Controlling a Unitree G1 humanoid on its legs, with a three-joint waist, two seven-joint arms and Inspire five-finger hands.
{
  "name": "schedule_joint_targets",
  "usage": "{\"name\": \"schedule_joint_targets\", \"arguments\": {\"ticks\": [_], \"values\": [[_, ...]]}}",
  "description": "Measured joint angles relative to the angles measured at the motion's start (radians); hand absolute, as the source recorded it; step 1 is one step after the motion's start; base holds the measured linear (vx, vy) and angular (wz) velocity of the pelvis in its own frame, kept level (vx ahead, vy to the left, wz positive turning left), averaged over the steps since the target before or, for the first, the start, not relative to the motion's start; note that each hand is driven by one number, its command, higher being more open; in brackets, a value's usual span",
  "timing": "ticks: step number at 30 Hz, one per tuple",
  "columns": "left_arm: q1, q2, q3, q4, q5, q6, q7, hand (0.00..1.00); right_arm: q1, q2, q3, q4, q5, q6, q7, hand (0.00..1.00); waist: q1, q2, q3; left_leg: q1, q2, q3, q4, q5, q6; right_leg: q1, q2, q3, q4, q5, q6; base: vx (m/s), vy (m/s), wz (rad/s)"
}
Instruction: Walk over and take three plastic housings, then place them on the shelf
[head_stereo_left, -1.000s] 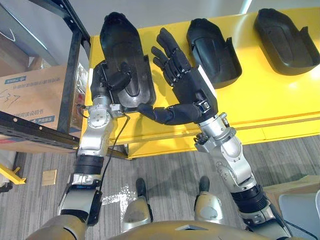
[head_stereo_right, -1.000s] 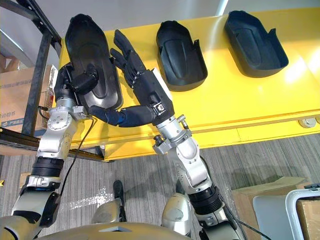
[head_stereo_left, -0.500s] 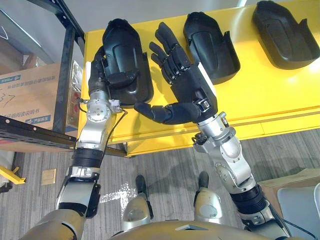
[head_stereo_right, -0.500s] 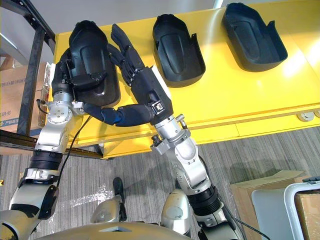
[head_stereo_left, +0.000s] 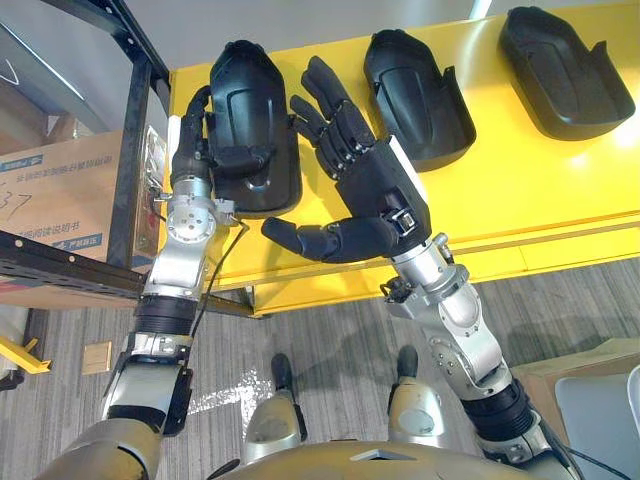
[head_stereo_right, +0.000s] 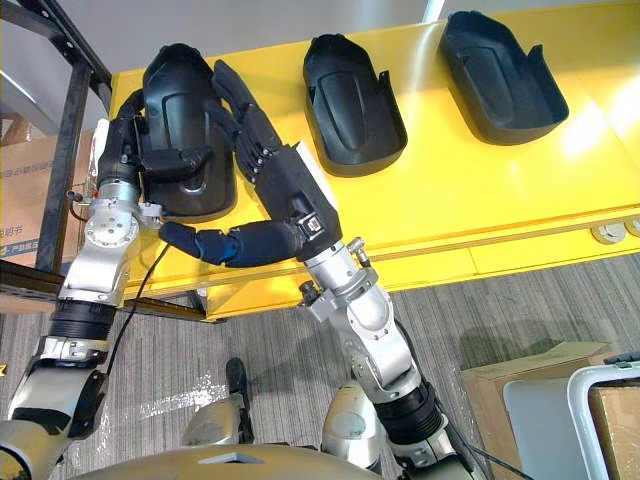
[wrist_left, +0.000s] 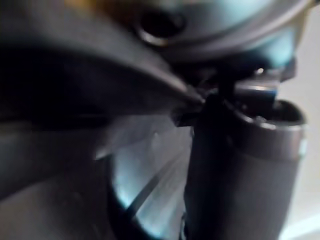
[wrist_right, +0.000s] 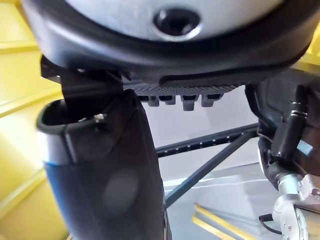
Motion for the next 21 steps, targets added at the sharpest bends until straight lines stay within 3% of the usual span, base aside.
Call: {"name": "schedule_joint_targets", "arguments": {"ticks": [5, 12, 16, 21], "values": [[0.002, 0.021, -0.001, -0.015, -0.002, 0.095, -0.06, 1.0, 0.001, 0.0, 0.002, 0.0, 0.0, 0.005, 0.004, 1.0, -0.001, 0.003, -0.002, 0.009, 0.0, 0.0, 0.0, 0.0, 0.0, 0.01, 0.0, -0.001, -0.001, 0.0, 0.0, 0.0, 0.0, 0.0], [0.004, 0.028, -0.003, -0.012, 0.0, 0.146, -0.082, 1.0, 0.012, 0.0, 0.034, 0.0, -0.001, 0.03, 0.0, 1.0, -0.003, 0.007, -0.011, 0.022, 0.0, 0.001, 0.0, 0.0, 0.0, 0.026, -0.001, -0.003, -0.007, 0.004, 0.0, 0.0, 0.0, 0.0], [0.004, 0.028, -0.012, 0.029, -0.015, 0.13, -0.035, 1.0, 0.034, 0.0, 0.051, 0.0, -0.007, 0.041, 0.0, 1.0, -0.008, 0.016, -0.029, 0.022, 0.0, 0.002, 0.0, 0.0, 0.0, 0.031, 0.0, -0.004, -0.016, 0.009, 0.001, 0.0, 0.0, 0.01], [0.004, 0.027, 0.006, 0.009, -0.166, 0.046, 0.099, 1.0, 0.066, 0.0, 0.052, 0.0, -0.008, 0.041, 0.001, 1.0, -0.015, 0.019, -0.052, 0.025, 0.0, 0.002, 0.0, 0.0, 0.0, 0.048, 0.003, -0.005, -0.045, 0.027, 0.001, 0.0, 0.0, 0.0]]}}
